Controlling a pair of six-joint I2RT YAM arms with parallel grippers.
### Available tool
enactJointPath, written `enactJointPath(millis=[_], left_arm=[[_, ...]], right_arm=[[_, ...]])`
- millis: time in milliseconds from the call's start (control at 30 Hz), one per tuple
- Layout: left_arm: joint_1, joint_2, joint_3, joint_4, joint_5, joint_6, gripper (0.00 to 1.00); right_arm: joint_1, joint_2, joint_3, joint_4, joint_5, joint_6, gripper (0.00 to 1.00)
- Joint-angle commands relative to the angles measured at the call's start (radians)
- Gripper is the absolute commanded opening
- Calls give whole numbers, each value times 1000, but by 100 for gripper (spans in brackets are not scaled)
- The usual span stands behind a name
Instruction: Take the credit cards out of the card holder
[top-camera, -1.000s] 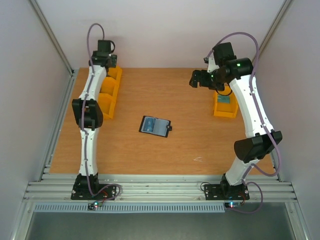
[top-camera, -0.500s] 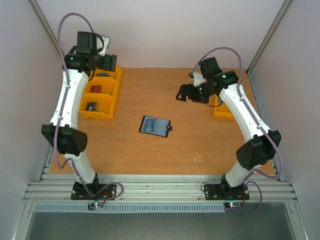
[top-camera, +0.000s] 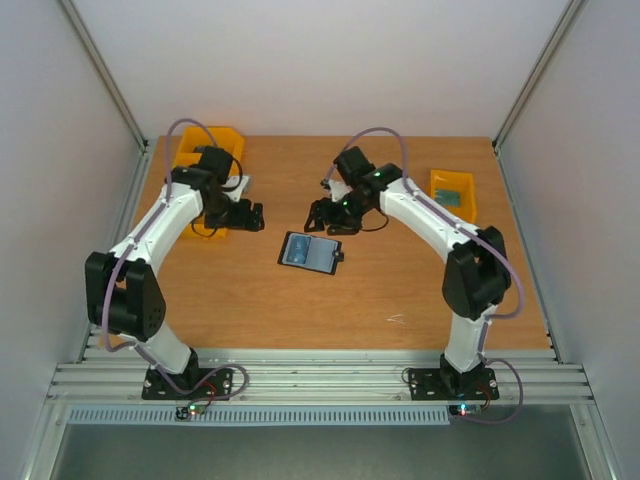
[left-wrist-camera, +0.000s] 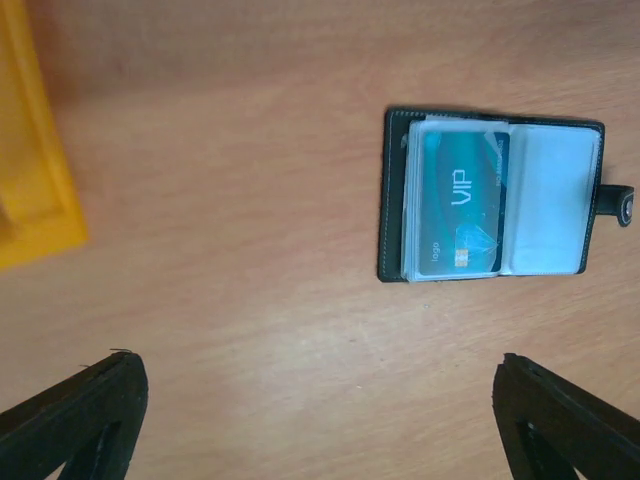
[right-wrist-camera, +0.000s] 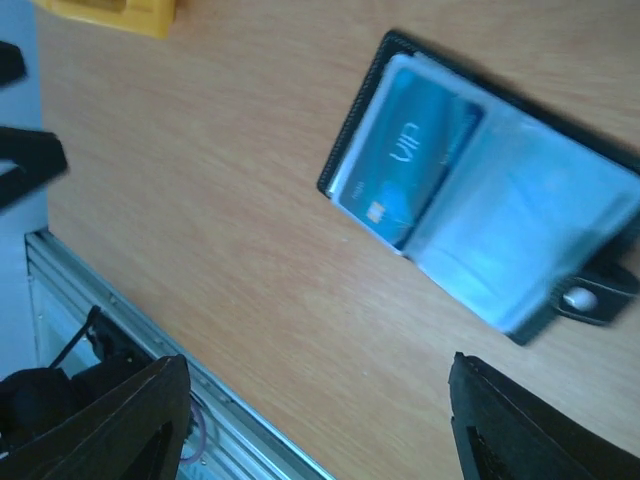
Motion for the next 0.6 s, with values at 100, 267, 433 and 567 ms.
enactJointPath(millis=[100, 267, 433, 567], left_arm=[[-9, 33, -152, 208, 114, -220, 91], [-19, 77, -256, 323, 121, -275, 87], [-20, 153, -251, 339, 130, -278, 85], [-28, 223, -225, 333, 158, -275, 83]], right_arm=[[25, 167, -14, 224, -130, 182, 54], [25, 262, -15, 233, -153, 195, 44], [24, 352, 2, 230, -182, 190, 38], [24, 394, 35, 217, -183, 182, 37]])
